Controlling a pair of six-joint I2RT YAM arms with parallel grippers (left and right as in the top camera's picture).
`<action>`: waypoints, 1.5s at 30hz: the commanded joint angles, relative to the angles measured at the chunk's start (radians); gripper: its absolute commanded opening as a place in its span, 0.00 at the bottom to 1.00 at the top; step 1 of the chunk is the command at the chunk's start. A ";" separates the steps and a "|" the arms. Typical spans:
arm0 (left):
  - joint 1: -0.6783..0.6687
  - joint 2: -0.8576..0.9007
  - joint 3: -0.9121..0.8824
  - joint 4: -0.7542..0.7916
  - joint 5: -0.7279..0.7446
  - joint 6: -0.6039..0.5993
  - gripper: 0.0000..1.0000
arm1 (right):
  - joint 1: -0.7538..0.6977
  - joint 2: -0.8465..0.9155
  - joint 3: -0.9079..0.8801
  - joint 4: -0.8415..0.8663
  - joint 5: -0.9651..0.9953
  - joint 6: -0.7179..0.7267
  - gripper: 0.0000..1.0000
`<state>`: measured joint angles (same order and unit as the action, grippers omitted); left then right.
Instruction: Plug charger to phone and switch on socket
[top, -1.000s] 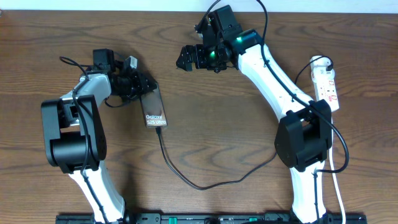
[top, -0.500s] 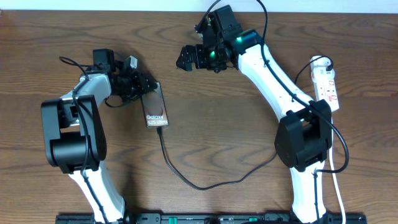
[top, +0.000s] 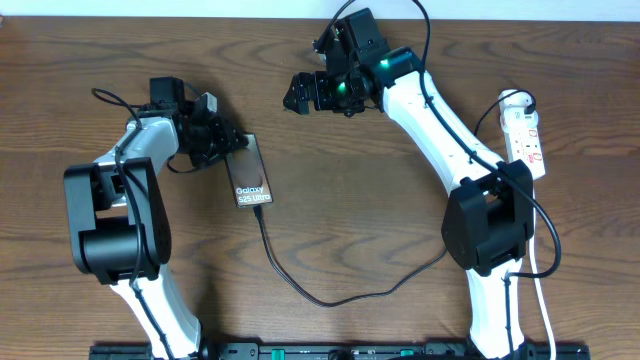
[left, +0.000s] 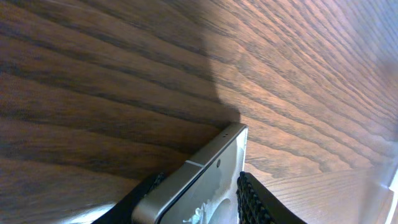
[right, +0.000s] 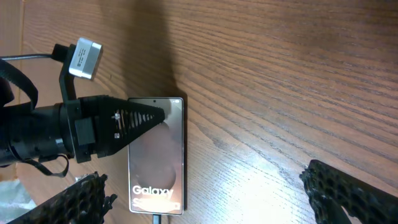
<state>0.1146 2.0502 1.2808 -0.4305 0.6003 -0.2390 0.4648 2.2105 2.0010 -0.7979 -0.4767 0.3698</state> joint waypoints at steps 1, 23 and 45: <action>0.004 0.043 -0.021 -0.034 -0.178 -0.006 0.40 | 0.008 -0.007 0.021 -0.003 -0.001 -0.019 0.99; 0.005 0.043 -0.021 -0.078 -0.251 -0.006 0.40 | 0.008 -0.007 0.021 -0.004 -0.005 -0.019 0.99; 0.005 0.014 -0.020 -0.062 -0.190 -0.005 0.78 | 0.008 -0.007 0.021 -0.006 -0.004 -0.019 0.99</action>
<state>0.1085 2.0212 1.3060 -0.4732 0.4736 -0.2474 0.4648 2.2105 2.0010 -0.8001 -0.4770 0.3698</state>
